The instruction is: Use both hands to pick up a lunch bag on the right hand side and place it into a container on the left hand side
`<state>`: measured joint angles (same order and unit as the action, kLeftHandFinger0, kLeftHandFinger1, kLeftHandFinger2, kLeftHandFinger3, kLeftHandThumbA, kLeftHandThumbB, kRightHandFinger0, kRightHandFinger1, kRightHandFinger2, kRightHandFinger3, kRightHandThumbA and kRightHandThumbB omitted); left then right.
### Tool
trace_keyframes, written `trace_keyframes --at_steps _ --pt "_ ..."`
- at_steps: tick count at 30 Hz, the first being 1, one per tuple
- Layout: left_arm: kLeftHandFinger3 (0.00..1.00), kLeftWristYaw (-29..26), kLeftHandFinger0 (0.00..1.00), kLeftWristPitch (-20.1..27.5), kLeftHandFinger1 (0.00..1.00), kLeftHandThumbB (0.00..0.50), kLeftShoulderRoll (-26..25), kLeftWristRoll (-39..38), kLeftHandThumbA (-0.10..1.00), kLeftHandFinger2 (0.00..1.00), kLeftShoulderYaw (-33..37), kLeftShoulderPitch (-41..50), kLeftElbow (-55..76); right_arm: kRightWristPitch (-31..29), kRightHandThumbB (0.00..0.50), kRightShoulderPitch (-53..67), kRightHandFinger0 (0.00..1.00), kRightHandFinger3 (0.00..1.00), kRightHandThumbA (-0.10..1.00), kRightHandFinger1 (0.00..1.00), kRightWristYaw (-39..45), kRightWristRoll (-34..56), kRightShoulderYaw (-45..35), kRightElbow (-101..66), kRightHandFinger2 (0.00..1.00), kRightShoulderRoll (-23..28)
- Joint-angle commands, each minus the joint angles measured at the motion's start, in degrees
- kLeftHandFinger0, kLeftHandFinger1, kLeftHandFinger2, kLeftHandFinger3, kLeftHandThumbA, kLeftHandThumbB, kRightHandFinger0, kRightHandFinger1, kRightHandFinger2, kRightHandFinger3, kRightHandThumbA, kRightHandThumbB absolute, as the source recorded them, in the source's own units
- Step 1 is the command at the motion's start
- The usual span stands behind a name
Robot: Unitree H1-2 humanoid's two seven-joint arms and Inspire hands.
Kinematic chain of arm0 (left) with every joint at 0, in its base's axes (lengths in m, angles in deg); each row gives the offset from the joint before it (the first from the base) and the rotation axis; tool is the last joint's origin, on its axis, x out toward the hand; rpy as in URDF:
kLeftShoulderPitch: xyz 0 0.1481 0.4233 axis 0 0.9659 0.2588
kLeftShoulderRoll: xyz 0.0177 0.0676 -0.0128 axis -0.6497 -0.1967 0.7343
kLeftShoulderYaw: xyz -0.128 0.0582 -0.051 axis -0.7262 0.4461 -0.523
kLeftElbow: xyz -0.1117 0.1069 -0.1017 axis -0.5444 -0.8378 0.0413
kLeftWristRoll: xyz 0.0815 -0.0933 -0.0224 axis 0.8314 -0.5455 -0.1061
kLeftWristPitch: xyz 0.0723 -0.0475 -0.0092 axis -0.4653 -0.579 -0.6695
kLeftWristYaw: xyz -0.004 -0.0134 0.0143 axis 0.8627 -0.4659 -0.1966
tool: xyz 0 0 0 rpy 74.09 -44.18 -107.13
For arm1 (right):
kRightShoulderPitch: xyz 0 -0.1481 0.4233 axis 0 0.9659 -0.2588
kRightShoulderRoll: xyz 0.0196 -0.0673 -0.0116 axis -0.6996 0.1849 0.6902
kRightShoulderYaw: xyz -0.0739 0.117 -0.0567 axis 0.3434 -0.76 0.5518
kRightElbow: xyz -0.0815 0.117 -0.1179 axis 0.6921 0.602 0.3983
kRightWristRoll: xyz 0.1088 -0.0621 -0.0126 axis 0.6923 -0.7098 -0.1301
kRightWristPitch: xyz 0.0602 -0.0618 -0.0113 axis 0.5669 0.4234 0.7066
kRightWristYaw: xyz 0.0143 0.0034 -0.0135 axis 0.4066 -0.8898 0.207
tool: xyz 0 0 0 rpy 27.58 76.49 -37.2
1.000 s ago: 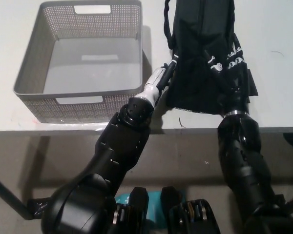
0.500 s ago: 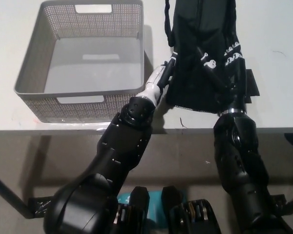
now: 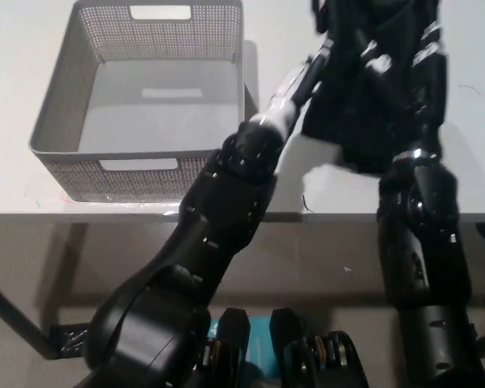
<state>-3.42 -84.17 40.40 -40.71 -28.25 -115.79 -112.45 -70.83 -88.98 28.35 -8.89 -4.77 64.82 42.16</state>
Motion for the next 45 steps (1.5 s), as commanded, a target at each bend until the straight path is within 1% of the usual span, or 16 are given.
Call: trace_keyframes --at_steps 1,14,15,17,19,21,22,23,25,26,28,33,36,39,40,45 --pt "1.0 4.0 1.0 -0.57 1.0 0.391 5.02 -0.71 1.0 1.0 1.6 -7.02 6.07 5.92 0.127 -1.3 1.0 1.0 1.0 1.0 -1.29 -1.78 1.58 -8.56 1.0 -1.23" --pt "1.0 4.65 1.0 -2.18 1.0 0.417 5.99 -0.95 1.0 1.0 2.27 -9.91 10.66 14.01 0.141 -2.1 1.0 1.0 1.0 1.0 -4.1 -1.82 1.2 -19.71 1.0 -0.22" --pt "1.0 4.22 1.0 -1.9 1.0 0.41 5.82 -1.19 1.0 1.0 1.87 -10.08 11.28 13.68 0.128 -2.95 1.0 1.0 1.0 1.0 -3.29 -1.82 1.61 -19.42 1.0 0.29" --pt "1.0 4.24 1.0 -3.36 1.0 0.41 5.09 -3.47 1.0 1.0 -0.27 -10.25 14.11 14.57 0.145 -5.68 1.0 1.0 1.0 1.0 -2.54 -2.49 2.6 -18.17 1.0 0.94" --pt "1.0 4.63 1.0 -5.3 1.0 0.378 3.53 -4.3 1.0 1.0 -1.42 -10.25 17.61 16.87 0.161 -8.29 1.0 1.0 1.0 1.0 -2.48 -2.84 3.43 -17.03 1.0 0.83" --pt "1.0 4.4 1.0 -5.22 1.0 0.34 2.44 -4.09 1.0 1.0 -1.88 -10.22 19.38 16.57 0.137 -10.01 1.0 1.0 1.0 1.0 -1.5 -3.04 4.32 -15.57 1.0 1.03" --pt "1.0 4.33 1.0 -5.13 1.0 0.375 2.06 -4.05 1.0 1.0 -2.18 -10.25 20.01 16.74 0.131 -10.73 1.0 1.0 1.0 1.0 -1.18 -3.47 4.88 -15.01 1.0 1.34" --pt "1.0 4.48 1.0 -6.0 1.0 0.353 1.15 -5.22 1.0 1.0 -3.5 -10.42 21.21 16.77 0.134 -12.54 1.0 1.0 1.0 1.0 -1.19 -4.27 5.64 -13.38 1.0 1.32" --pt "1.0 4.32 1.0 -9.53 1.0 0.388 0.01 -6.9 1.0 1.0 -5.58 -10.52 24.12 16.17 0.129 -15.29 1.0 1.0 1.0 1.0 -0.58 -4.48 6.77 -11.05 1.0 1.36" --pt "1.0 4.24 1.0 -9.65 1.0 0.368 -0.25 -7.02 1.0 1.0 -5.89 -10.44 24.88 15.58 0.113 -15.94 1.0 1.0 1.0 1.0 -0.41 -4.46 7.06 -10.46 1.0 1.4" --pt "1.0 4.13 1.0 -9.96 1.0 0.361 -1.98 -6.99 1.0 1.0 -6.79 -10.33 28.14 15.66 0.133 -19.11 1.0 1.0 1.0 1.0 -1.49 -6.6 8.59 -8.66 1.0 0.95" --pt "1.0 3.65 1.0 -12.59 1.0 0.343 -4.21 -8.07 1.0 1.0 -8.71 -9.61 33.81 14.04 0.118 -23.34 1.0 1.0 1.0 1.0 -0.3 -6.56 10.67 -4.97 1.0 -0.21" --pt "1.0 4.51 1.0 -11.16 1.0 0.316 -5.88 -8.44 1.0 1.0 -9.22 -9.07 34.77 13.11 0.131 -24.88 1.0 1.0 1.0 1.0 -0.47 -7.61 11.93 -2.81 1.0 -1.07" --pt "1.0 4.45 1.0 -13.29 1.0 0.354 -6.19 -9.7 1.0 1.0 -9.98 -7.94 36.77 12.68 0.113 -25.05 1.0 1.0 1.0 1.0 -1.04 -8.55 12.62 -2.14 1.0 -1.87" --pt "1.0 4.31 1.0 -13.78 1.0 0.34 -6.97 -9.55 1.0 1.0 -10.13 -7.0 38.57 11.72 0.106 -25.7 1.0 1.0 1.0 1.0 -1.08 -8.76 12.94 -0.76 1.0 -2.71" --pt "1.0 5.09 1.0 -15.36 1.0 0.352 -10.81 -11.36 1.0 1.0 -12.51 -2.11 45.87 11.09 0.135 -27.78 1.0 1.0 1.0 1.0 -0.85 -10.12 15.42 4.35 1.0 -6.66"
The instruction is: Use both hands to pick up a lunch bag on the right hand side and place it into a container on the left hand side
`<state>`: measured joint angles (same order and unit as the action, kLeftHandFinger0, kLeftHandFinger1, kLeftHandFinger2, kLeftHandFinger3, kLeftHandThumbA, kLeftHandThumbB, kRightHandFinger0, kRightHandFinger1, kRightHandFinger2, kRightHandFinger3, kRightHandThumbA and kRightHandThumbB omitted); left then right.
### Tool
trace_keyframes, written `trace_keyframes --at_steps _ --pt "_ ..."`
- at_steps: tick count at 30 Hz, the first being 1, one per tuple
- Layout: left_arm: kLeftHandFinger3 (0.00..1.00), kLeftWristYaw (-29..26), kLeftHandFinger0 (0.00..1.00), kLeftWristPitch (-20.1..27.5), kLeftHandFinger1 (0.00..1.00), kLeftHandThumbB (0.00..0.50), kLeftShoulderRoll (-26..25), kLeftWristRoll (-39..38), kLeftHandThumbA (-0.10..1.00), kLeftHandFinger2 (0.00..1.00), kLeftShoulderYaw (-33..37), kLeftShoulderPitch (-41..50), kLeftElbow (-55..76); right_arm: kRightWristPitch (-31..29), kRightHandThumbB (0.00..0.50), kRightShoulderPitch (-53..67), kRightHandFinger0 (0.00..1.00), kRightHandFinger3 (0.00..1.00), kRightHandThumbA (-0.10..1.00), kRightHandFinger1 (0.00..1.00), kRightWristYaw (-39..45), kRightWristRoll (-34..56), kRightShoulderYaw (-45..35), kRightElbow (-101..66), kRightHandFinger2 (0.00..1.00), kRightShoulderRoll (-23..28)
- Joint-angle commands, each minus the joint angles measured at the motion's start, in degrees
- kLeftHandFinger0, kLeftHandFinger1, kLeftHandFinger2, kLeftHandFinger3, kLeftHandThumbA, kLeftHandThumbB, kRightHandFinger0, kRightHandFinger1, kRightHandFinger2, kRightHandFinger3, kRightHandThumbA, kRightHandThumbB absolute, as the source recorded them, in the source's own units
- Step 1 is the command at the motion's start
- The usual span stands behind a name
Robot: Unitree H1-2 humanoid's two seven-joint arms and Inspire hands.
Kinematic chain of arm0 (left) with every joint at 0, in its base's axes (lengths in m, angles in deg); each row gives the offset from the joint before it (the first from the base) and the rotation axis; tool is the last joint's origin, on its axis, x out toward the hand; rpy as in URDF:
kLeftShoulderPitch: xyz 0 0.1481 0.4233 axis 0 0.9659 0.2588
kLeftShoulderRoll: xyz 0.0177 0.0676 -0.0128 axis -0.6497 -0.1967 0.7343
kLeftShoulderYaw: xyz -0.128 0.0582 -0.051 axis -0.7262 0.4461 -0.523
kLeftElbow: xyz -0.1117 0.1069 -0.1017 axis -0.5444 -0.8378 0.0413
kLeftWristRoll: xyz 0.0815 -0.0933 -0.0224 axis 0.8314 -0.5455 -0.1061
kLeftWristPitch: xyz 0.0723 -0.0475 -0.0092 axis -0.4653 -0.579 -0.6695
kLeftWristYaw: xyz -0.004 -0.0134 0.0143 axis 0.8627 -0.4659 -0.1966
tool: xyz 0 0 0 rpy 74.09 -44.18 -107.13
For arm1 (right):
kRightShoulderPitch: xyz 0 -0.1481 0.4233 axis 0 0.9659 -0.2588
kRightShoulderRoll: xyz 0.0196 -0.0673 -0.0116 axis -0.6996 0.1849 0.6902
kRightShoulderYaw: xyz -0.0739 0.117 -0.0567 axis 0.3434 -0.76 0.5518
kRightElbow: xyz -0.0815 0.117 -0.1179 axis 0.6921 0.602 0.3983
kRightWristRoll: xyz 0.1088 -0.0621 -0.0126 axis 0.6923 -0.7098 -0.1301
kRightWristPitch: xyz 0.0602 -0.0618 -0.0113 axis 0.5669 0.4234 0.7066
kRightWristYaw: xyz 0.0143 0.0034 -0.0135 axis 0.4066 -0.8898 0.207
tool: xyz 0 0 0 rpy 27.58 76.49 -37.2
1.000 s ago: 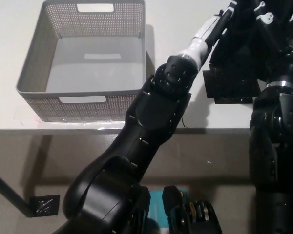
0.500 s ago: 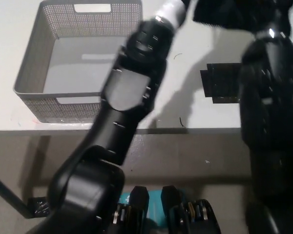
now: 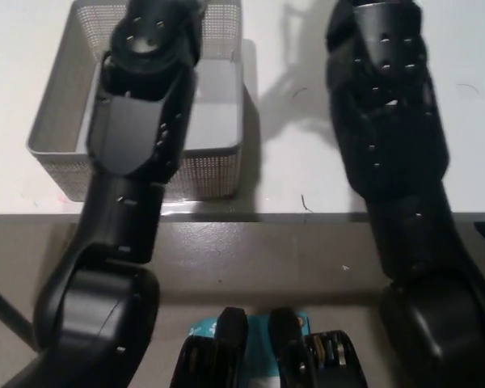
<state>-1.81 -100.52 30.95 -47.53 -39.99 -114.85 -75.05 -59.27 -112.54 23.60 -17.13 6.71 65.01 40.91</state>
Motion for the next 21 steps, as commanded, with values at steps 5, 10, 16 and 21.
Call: trace_keyframes --at_steps 5,10,16,21 --pt "1.0 3.23 1.0 -2.61 1.0 0.293 -4.78 -8.01 1.0 1.0 -5.27 5.64 18.32 -1.26 0.166 -4.55 1.0 1.0 1.0 1.0 2.87 -4.46 7.44 11.07 1.0 -11.49" --pt "1.0 1.57 1.0 -5.45 1.0 0.373 -7.17 -9.26 1.0 1.0 -9.29 11.0 23.21 -2.16 0.16 -6.6 1.0 1.0 1.0 1.0 3.37 -4.76 8.66 18.25 1.0 -15.73" --pt "1.0 2.83 1.0 -6.28 1.0 0.403 -10.79 -10.59 1.0 1.0 -12.38 15.83 24.4 -10.18 0.185 -10.76 1.0 1.0 1.0 1.0 4.48 1.87 15.17 31.02 1.0 -16.41" --pt "1.0 2.76 1.0 -3.71 1.0 0.348 -11.55 -9.75 1.0 1.0 -12.6 17.1 21.63 -12.84 0.207 -12.34 1.0 1.0 1.0 1.0 4.64 7.31 18.27 36.9 1.0 -16.41"
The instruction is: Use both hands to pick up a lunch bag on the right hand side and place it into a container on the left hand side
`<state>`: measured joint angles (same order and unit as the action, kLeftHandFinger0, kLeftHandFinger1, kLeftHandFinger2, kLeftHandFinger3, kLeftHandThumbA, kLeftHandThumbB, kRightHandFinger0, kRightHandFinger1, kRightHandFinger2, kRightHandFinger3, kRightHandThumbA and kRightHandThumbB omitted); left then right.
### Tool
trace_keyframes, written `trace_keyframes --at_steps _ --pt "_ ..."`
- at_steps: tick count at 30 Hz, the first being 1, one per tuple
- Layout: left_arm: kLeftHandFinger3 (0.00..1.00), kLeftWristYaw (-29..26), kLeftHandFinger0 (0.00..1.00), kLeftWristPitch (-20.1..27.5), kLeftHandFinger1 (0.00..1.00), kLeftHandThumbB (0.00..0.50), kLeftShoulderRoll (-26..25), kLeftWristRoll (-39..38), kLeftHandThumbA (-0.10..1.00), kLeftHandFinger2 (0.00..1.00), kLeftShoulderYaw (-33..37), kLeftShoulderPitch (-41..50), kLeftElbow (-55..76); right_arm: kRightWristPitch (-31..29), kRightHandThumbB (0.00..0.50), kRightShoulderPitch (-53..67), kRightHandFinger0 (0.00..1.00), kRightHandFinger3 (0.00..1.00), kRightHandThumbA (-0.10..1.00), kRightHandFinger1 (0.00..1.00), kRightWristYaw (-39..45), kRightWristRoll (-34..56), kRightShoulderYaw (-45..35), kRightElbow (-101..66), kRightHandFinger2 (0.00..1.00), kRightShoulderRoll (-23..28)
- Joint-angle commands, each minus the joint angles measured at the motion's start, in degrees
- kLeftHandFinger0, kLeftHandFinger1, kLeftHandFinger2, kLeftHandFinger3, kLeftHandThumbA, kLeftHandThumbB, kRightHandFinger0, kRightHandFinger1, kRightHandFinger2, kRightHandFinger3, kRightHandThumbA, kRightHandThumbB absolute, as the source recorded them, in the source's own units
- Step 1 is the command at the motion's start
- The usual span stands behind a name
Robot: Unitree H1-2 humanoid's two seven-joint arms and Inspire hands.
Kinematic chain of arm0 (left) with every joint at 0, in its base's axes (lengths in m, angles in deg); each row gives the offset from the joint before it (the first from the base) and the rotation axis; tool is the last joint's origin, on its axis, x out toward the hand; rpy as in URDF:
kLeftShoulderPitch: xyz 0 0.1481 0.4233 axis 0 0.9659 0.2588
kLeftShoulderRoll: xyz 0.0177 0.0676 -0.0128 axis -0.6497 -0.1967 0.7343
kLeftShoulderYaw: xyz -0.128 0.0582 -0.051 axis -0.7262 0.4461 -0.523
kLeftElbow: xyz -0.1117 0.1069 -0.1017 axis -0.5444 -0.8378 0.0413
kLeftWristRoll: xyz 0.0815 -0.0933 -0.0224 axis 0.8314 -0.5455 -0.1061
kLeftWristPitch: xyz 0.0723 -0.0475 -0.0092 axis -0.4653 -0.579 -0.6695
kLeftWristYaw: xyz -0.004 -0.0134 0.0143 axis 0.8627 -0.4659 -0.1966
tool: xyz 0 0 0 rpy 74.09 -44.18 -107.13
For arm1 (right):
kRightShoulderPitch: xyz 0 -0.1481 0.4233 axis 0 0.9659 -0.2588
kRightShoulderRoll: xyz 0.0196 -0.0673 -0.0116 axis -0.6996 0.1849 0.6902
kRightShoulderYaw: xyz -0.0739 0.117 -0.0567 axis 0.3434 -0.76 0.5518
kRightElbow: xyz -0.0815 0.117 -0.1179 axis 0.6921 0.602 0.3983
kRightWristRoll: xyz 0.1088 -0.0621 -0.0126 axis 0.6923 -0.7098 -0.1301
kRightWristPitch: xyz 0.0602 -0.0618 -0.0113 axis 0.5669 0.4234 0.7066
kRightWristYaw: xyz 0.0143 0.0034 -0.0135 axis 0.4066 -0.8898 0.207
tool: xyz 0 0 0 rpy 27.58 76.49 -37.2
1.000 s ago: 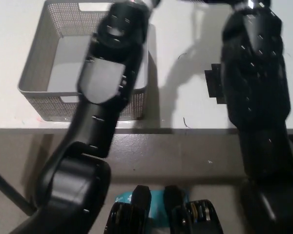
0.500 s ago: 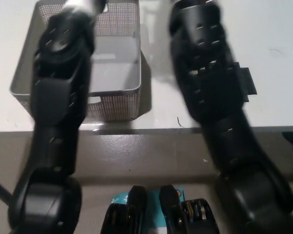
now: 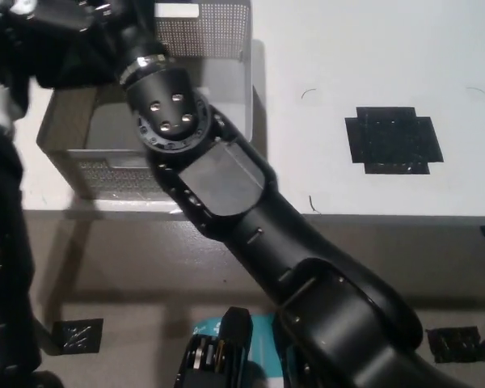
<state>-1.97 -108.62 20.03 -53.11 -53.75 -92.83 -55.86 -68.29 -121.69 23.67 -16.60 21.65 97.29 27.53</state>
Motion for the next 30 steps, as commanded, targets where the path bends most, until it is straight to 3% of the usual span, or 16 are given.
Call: trace_keyframes --at_steps 1,5,9,11,19,24,25,27,28,29,30 --pt "1.0 3.16 1.0 5.09 1.0 0.344 -0.72 -4.23 1.0 1.0 1.33 -4.87 1.95 -4.36 0.205 -3.45 1.0 1.0 1.0 1.0 4.46 7.14 3.6 5.68 1.0 -3.03" --pt "1.0 4.31 1.0 6.71 1.0 0.288 -1.51 -3.55 1.0 1.0 2.33 -4.08 -1.14 -8.18 0.145 -3.53 1.0 1.0 1.0 1.0 4.5 7.23 3.87 10.45 1.0 -3.03" --pt "1.0 4.77 1.0 7.81 1.0 0.253 -1.64 -3.0 1.0 1.0 3.38 -5.04 -4.73 -10.57 0.13 -3.65 1.0 1.0 1.0 1.0 4.59 5.73 1.73 12.8 1.0 -3.03" --pt "1.0 4.85 1.0 8.12 1.0 0.3 -1.91 -1.59 1.0 1.0 5.01 -5.92 -5.88 -12.8 0.145 -3.79 1.0 1.0 1.0 1.0 5.33 6.8 -0.28 13.96 1.0 -3.03" --pt "1.0 4.57 1.0 6.46 1.0 0.308 -1.9 -1.52 1.0 1.0 7.55 -8.59 -7.28 -14.21 0.174 -3.84 1.0 1.0 1.0 1.0 6.28 5.72 -6.15 14.55 1.0 -2.97" --pt "1.0 3.98 1.0 5.87 1.0 0.347 -2.22 0.25 1.0 1.0 9.2 -8.94 -7.92 -13.97 0.16 -3.15 1.0 1.0 1.0 1.0 7.15 5.09 -7.7 13.92 1.0 -2.6" --pt "1.0 4.97 1.0 4.3 1.0 0.335 -3.55 0.93 1.0 1.0 10.39 -8.76 -7.83 -12.56 0.177 -2.86 1.0 1.0 1.0 1.0 7.71 4.53 -7.5 13.54 1.0 -2.07" --pt "1.0 7.94 1.0 0.16 1.0 0.331 -7.81 2.77 1.0 1.0 13.57 -8.03 -7.22 -7.88 0.121 -1.77 1.0 1.0 1.0 1.0 8.78 3.38 -6.68 11.17 1.0 -0.45" --pt "1.0 8.94 1.0 -0.89 1.0 0.297 -10.25 3.7 1.0 1.0 15.15 -7.75 -6.96 -5.1 0.089 -1.44 1.0 1.0 1.0 1.0 8.79 1.94 -5.61 10.1 1.0 0.82" --pt "1.0 10.41 1.0 -1.17 1.0 0.259 -12.75 4.39 1.0 1.0 16.6 -7.71 -7.16 -1.83 0.122 -1.29 1.0 1.0 1.0 1.0 8.9 -0.03 -4.1 8.88 1.0 2.36" --pt "1.0 11.75 1.0 -1.17 1.0 0.245 -14.83 4.69 1.0 1.0 17.85 -7.75 -7.47 1.06 0.121 -1.11 1.0 1.0 1.0 1.0 9.07 -1.8 -2.73 7.61 1.0 3.67"
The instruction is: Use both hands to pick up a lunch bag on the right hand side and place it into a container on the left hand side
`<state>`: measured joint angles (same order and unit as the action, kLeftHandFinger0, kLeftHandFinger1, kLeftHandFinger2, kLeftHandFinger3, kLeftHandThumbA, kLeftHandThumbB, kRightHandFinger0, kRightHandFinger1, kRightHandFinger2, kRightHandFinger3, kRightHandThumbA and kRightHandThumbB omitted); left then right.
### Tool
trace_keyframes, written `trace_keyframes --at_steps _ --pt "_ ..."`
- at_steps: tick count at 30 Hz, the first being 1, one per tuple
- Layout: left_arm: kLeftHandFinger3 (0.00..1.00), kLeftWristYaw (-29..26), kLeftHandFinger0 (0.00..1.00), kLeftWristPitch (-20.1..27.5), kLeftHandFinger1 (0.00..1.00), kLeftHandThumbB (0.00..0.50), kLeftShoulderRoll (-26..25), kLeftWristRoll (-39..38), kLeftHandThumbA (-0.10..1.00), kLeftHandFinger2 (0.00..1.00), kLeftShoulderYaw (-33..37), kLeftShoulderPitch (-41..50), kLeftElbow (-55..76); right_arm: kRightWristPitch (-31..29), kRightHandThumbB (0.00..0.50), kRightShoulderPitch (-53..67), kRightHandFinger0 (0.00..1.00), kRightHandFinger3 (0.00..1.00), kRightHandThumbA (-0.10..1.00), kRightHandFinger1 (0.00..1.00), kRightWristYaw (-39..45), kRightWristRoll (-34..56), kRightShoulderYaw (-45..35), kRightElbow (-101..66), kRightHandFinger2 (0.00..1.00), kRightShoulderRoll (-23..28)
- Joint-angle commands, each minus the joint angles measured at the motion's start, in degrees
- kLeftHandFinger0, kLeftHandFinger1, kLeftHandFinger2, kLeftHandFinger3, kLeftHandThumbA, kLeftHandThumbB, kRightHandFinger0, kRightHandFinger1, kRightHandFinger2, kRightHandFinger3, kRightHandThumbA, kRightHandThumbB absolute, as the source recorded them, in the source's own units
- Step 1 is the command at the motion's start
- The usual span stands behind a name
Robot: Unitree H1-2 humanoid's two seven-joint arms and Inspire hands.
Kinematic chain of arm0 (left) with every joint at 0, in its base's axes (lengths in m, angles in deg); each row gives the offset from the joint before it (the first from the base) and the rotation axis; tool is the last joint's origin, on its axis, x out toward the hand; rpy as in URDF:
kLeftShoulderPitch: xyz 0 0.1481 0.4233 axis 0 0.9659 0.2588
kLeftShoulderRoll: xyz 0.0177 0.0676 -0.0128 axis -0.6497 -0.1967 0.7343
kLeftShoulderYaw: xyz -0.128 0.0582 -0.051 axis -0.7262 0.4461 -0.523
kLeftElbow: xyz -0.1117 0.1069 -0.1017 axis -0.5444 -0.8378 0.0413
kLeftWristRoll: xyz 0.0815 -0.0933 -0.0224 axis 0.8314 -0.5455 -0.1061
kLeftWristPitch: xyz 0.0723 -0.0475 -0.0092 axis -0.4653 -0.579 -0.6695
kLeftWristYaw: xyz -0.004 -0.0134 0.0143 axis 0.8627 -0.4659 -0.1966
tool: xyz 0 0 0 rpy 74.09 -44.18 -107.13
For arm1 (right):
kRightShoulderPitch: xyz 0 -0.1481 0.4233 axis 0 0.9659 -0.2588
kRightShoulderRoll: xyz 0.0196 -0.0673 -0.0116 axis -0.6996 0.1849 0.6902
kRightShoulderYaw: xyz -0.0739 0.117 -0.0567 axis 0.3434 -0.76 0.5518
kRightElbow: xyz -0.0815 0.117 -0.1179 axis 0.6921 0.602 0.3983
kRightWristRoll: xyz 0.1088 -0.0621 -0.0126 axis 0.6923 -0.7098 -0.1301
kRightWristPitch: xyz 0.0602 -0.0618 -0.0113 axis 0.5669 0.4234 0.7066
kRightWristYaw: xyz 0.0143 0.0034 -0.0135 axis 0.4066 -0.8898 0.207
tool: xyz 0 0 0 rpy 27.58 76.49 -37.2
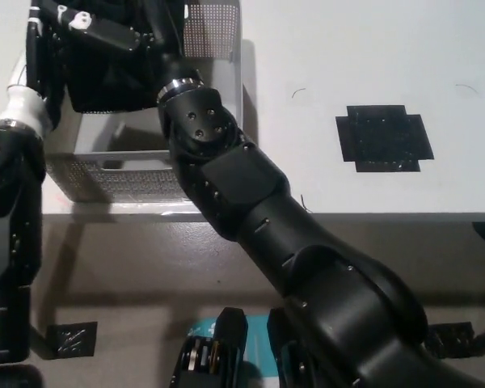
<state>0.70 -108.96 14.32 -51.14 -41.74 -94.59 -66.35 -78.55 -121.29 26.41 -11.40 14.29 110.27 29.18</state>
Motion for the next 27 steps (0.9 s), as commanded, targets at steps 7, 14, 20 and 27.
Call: trace_keyframes --at_steps 7,14,20,27 --pt "1.0 13.42 1.0 -0.83 1.0 0.185 -29.27 8.69 1.0 1.0 8.62 -3.67 2.85 35.92 0.085 3.79 0.59 1.0 0.53 0.67 14.73 -27.72 22.42 -32.09 0.79 22.58" --pt "1.0 12.77 0.82 -0.82 0.85 0.145 -40.51 3.35 1.0 0.9 -1.75 1.99 8.15 34.45 0.068 12.1 0.77 1.0 0.51 0.81 12.23 -23.52 13.01 -49.28 0.92 33.37" --pt "0.82 13.21 0.71 -0.83 0.75 0.11 -44.8 0.28 1.0 0.77 -6.11 7.62 11.95 36.35 0.061 15.51 0.67 1.0 0.42 0.72 14.52 -18.82 10.49 -54.67 0.87 35.96" --pt "0.7 14.19 0.59 -0.83 0.66 0.154 -45.93 -1.93 1.0 0.7 -7.78 11.27 13.15 36.97 0.084 18.05 0.57 1.0 0.4 0.58 16.14 -18.27 11.48 -56.87 0.72 36.33"
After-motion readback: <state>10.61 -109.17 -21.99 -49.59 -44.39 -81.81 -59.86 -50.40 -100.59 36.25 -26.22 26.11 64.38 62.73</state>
